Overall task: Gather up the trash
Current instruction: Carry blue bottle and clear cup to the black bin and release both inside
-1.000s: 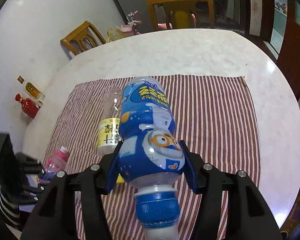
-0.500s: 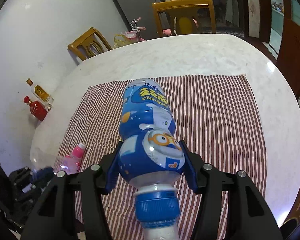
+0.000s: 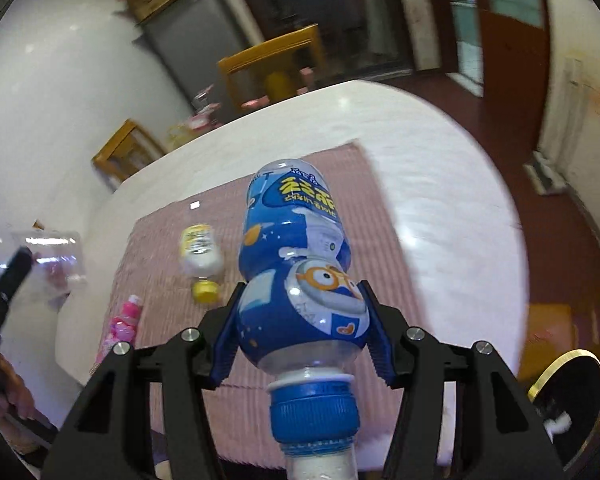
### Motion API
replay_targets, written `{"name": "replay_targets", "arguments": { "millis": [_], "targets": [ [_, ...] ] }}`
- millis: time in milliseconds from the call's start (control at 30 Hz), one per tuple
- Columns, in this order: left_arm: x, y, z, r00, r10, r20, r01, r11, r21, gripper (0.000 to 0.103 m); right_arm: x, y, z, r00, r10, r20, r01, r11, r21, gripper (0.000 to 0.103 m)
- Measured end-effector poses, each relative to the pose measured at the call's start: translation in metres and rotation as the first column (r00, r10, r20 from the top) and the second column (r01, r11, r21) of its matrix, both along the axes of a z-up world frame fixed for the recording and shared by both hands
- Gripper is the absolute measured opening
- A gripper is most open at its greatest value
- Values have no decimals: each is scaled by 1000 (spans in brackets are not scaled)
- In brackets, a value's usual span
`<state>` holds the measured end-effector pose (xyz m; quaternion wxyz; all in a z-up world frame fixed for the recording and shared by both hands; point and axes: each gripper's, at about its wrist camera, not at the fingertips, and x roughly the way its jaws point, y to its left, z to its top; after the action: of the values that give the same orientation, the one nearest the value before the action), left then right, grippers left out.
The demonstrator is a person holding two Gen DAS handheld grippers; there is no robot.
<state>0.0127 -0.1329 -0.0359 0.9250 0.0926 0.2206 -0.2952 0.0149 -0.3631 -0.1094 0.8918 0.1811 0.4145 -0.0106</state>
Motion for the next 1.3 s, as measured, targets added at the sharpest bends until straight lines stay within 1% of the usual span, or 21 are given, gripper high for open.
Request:
{"name": "replay_targets", "arguments": {
  "millis": [67,167,233,300,400,500,600,700,800,900,1033,1067,1100,1133,1167,1200,1300],
  "targets": [
    [-7,-14,6,999,-32,18,32,999,-8,7,-22,-19,1,998,-60,6,60,998,-4,54],
    [-21,-44,14,994,-104,34,105,994,-23,7,-57,-46,1,989,-149,14,149,989,-2,54],
    [-31,-64,15,987,-156,41,157,987,-24,7,-87,-67,-3,974,-226,13,226,974,3,54],
    [-42,-83,15,978,-203,45,204,979,-21,7,-108,-83,-8,959,-282,6,282,959,6,54],
    [-54,-108,15,964,-263,46,264,964,-16,7,-148,-114,-23,918,-396,-21,396,918,14,54],
    [-65,-126,14,952,-303,46,304,953,-11,7,-174,-133,-38,877,-478,-53,479,878,3,54],
    [-74,-140,13,941,-335,40,336,942,-11,7,-203,-159,-66,812,-573,-113,573,819,-33,54],
    [-81,-149,13,934,-355,41,356,935,-4,7,-221,-180,-98,749,-638,-179,643,765,-40,54],
    [-88,-154,12,929,-368,42,368,930,5,7,-237,-199,-125,700,-677,-227,689,724,-36,54],
    [-88,-157,11,926,-375,38,375,927,10,7,-240,-208,-143,673,-692,-262,710,703,-33,54],
    [-89,-159,12,923,-382,39,381,924,13,7,-241,-216,-161,654,-701,-284,721,691,-45,55],
    [-90,-161,11,922,-385,37,385,923,13,7,-242,-221,-172,645,-702,-303,725,687,-48,56],
    [-89,-162,12,921,-388,36,388,922,13,7,-241,-223,-180,632,-700,-332,728,684,-55,71],
    [-90,-164,11,919,-393,34,392,920,16,7,-239,-227,-194,605,-696,-387,732,677,-74,77],
    [-92,-166,11,917,-396,34,396,918,20,7,-237,-230,-204,583,-694,-421,733,674,-95,78],
    [-92,-168,11,916,-399,34,399,917,23,7,-236,-231,-209,575,-697,-429,734,671,-106,78],
    [-95,-173,9,911,-412,31,411,911,33,7,-243,-231,-209,568,-712,-413,752,653,-92,82]
  ]
}}
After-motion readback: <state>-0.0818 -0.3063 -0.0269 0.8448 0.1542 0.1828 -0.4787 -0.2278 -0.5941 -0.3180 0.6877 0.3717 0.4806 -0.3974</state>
